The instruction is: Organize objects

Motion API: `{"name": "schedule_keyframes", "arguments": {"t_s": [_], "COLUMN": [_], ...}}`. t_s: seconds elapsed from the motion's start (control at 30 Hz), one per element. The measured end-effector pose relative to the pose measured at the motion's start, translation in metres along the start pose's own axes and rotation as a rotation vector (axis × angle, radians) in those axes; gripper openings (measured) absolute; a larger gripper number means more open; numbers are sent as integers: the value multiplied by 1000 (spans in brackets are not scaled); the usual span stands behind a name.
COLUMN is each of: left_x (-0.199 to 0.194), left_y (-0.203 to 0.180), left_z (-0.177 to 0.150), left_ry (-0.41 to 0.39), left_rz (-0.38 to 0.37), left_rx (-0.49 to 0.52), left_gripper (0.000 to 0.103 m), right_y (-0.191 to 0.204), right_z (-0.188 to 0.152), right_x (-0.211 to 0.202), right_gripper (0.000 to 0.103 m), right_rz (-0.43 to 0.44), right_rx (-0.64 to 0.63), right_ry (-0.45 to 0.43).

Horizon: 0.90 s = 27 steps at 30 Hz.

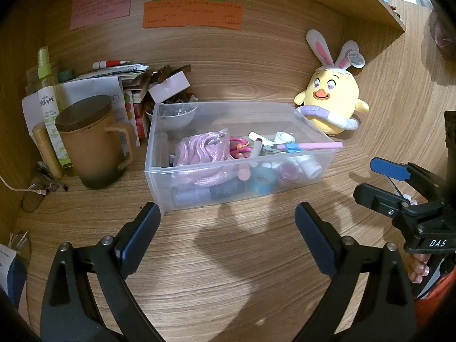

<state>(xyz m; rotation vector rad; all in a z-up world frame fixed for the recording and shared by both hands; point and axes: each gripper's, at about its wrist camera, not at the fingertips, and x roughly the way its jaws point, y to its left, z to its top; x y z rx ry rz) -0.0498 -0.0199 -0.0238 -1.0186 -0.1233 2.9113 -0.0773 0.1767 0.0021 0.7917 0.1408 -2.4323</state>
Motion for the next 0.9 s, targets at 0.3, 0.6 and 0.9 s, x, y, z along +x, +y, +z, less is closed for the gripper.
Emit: {"name": "schedule_keyframes", "arguments": {"t_s": [0.3,0.6,0.9], "left_x": [-3,-4,-5], "left_y": [-3,-7,-4], "left_z": [1,1,3], "left_ry": [-9,-11,-22], "left_rz": [-15,-27,-22], "left_rx": [9,32,19], "left_gripper": [96,96,98], "right_y": [0,1,3], "right_z": [-1,-1,-3], "right_x": [1,2,4], "right_gripper": [87,87,87], "right_rz": [2,2,4], "right_rx": [4,4,5], "right_ry": [2,3,8]}}
